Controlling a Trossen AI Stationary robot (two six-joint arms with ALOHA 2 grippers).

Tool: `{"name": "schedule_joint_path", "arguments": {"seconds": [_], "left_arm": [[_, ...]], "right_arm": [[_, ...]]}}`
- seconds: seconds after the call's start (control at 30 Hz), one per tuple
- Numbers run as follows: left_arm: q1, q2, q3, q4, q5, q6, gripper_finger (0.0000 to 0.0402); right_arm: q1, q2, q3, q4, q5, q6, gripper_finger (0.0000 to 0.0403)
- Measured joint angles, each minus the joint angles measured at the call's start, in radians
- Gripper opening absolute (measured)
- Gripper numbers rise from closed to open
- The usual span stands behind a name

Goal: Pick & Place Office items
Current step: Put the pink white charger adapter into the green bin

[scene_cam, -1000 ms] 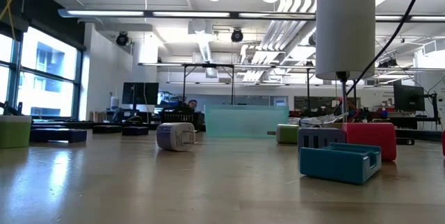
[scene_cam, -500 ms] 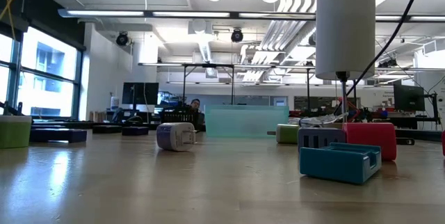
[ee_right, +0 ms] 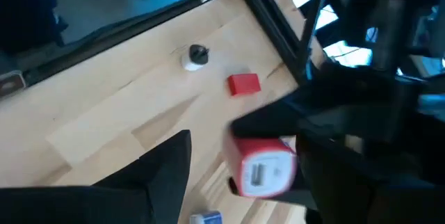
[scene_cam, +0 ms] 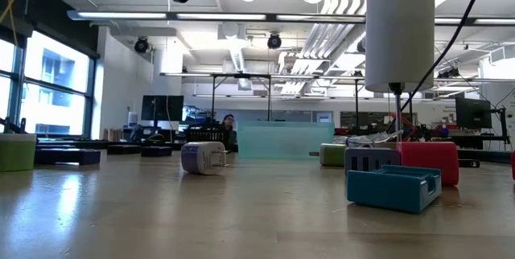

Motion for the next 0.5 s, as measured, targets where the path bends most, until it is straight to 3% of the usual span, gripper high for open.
{"name": "schedule_joint_path", "arguments": {"seconds": [0.13,0.5], "left_arm": [[0.012,0.020,0.000,0.008,0.069,-0.002,0.0122],[0.019,0.025,0.001,-0.007,0.081,-0.002,0.0125]], "right_arm": [[-0.017,0.019,0.001,0.020,-0.035,-0.011,0.0246],[-0.022,0.019,0.001,0.007,-0.087,0.088,0.0243]]}}
